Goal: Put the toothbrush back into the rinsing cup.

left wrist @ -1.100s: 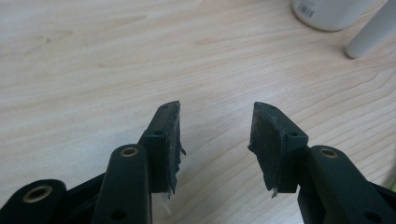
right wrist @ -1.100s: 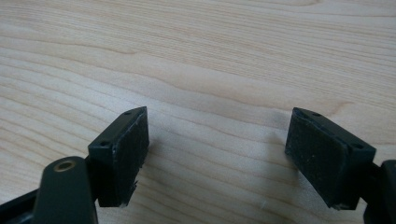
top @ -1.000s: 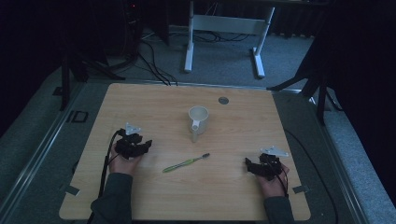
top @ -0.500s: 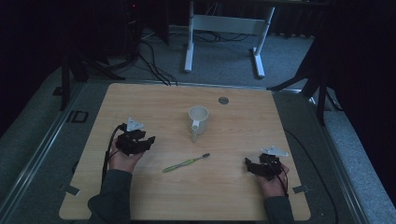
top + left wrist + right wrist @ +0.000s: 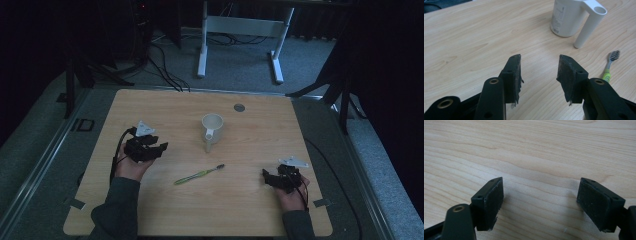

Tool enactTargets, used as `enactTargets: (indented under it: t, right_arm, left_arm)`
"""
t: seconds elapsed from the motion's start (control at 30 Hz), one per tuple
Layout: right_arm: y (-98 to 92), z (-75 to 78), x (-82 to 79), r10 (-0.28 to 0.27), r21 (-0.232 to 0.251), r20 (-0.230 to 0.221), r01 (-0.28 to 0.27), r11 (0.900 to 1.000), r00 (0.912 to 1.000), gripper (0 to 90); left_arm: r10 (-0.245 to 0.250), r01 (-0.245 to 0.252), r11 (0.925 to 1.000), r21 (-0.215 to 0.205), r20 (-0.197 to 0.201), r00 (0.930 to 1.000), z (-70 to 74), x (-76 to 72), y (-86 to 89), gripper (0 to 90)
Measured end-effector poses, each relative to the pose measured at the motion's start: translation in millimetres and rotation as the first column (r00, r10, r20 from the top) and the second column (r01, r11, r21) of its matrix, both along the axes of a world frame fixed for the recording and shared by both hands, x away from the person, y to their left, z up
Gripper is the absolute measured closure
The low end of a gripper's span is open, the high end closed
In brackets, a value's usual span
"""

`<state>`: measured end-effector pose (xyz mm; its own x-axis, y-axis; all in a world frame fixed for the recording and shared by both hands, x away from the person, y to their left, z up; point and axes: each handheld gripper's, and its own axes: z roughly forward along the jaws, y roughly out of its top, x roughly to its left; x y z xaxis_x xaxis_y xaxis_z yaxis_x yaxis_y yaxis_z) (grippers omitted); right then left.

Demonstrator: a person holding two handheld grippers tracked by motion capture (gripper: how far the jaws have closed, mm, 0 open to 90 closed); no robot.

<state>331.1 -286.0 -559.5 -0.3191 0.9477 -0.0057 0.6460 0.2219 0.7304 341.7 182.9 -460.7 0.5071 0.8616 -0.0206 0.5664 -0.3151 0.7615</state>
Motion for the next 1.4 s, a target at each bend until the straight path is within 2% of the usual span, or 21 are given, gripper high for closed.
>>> enactTargets:
  t: [0.13,0.8,1.07,1.4]
  right_arm:
    - [0.1,0.0,0.0,-0.001,0.001,0.0,0.001,1.0,1.0,21.1]
    - [0.0,0.0,0.1,0.0,0.0,0.001,0.0,1.0,1.0,21.1]
    - [-0.1,-0.1,0.1,0.001,-0.001,0.002,-0.001,1.0,1.0,21.1]
    - [0.0,0.0,0.1,0.001,0.0,0.002,-0.001,1.0,1.0,21.1]
  left_arm:
    - [-0.014,0.014,0.9999,0.008,0.006,0.9999,5.4,1.8,-3.1,54.0]
    - [-0.095,0.096,0.9946,0.04,-0.018,0.9953,15.8,4.7,-18.5,54.8]
    - [-0.139,0.141,0.9891,0.043,-0.035,0.9896,20.1,7.5,-23.6,55.1]
    - [-0.167,0.169,0.9842,0.053,-0.045,0.985,25.7,8.9,-27.5,55.1]
